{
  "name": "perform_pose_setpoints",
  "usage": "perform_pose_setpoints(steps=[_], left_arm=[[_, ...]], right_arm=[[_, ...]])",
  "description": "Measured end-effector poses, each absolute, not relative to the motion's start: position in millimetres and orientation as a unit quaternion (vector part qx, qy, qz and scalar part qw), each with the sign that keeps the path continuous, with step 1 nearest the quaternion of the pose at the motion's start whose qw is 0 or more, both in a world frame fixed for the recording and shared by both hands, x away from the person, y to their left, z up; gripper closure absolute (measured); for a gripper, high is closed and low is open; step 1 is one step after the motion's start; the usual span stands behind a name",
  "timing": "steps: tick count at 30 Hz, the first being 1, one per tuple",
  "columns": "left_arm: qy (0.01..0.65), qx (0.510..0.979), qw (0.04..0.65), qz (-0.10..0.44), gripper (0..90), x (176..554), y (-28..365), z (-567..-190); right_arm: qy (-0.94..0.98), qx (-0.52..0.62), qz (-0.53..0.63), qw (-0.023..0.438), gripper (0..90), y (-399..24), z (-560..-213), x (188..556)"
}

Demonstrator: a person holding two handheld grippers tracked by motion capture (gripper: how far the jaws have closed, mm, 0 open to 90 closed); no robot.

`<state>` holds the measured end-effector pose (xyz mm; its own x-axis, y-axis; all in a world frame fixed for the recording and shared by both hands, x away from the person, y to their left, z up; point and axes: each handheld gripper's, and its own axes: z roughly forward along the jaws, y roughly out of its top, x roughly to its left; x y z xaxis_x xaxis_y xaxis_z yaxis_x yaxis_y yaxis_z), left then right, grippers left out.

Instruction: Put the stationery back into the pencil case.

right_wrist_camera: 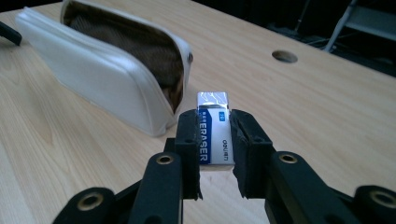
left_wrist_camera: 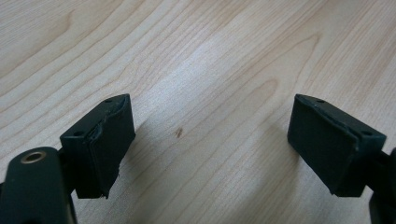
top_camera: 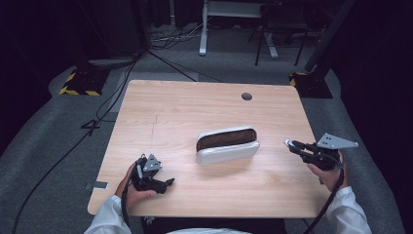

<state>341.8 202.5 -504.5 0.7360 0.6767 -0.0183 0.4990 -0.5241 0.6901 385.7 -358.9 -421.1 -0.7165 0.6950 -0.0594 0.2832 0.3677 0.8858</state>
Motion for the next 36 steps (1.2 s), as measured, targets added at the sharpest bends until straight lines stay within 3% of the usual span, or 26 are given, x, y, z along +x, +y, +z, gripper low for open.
perform_pose_setpoints(steps=[12,36], left_arm=[[0.34,0.864,0.349,0.127,15.3,341.8,202.6,-504.5],[0.34,0.864,0.349,0.127,15.3,341.8,202.6,-504.5]], right_arm=[[0.802,0.263,0.485,0.23,74.2,-337.2,-379.9,398.3],[0.832,0.18,0.489,0.191,74.2,-265.1,-362.9,427.9]])
